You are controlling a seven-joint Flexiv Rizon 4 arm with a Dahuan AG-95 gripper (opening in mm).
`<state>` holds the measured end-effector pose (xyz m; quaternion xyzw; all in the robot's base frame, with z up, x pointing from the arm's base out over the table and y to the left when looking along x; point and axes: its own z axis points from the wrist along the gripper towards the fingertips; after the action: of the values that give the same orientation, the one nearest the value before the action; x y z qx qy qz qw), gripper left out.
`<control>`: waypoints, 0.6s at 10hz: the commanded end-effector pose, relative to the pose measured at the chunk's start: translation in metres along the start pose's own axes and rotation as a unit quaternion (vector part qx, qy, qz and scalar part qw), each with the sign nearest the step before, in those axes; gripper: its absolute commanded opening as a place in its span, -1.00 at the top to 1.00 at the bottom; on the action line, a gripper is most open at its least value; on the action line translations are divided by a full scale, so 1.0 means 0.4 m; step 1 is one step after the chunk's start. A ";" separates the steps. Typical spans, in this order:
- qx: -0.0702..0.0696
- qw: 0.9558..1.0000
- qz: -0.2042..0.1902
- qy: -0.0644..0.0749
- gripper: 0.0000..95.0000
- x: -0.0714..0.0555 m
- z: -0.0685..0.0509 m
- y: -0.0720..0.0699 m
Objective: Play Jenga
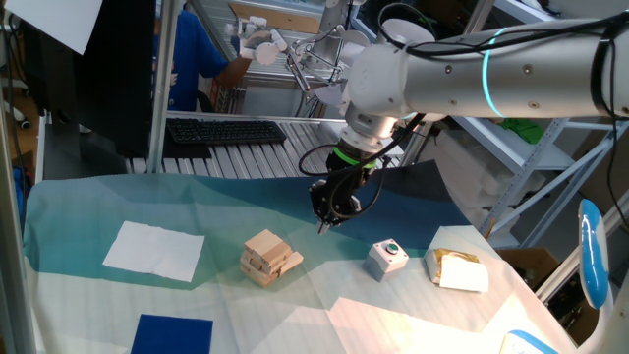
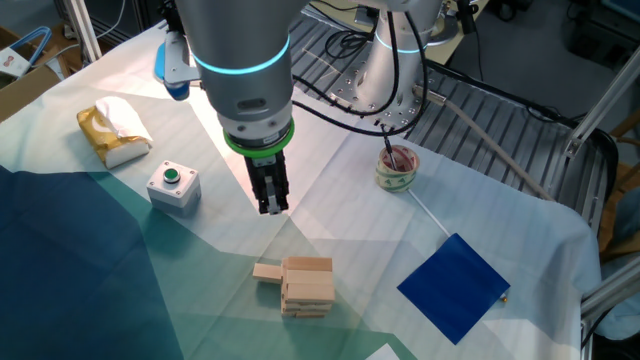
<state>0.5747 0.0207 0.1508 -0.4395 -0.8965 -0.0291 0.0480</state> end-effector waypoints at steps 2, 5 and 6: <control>0.001 1.000 0.002 0.004 1.00 -0.015 0.006 0.028; 0.001 1.000 0.004 0.003 1.00 -0.026 0.012 0.051; 0.001 1.000 0.004 0.004 1.00 -0.034 0.011 0.057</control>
<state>0.5998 0.0238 0.1453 -0.4428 -0.8947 -0.0298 0.0509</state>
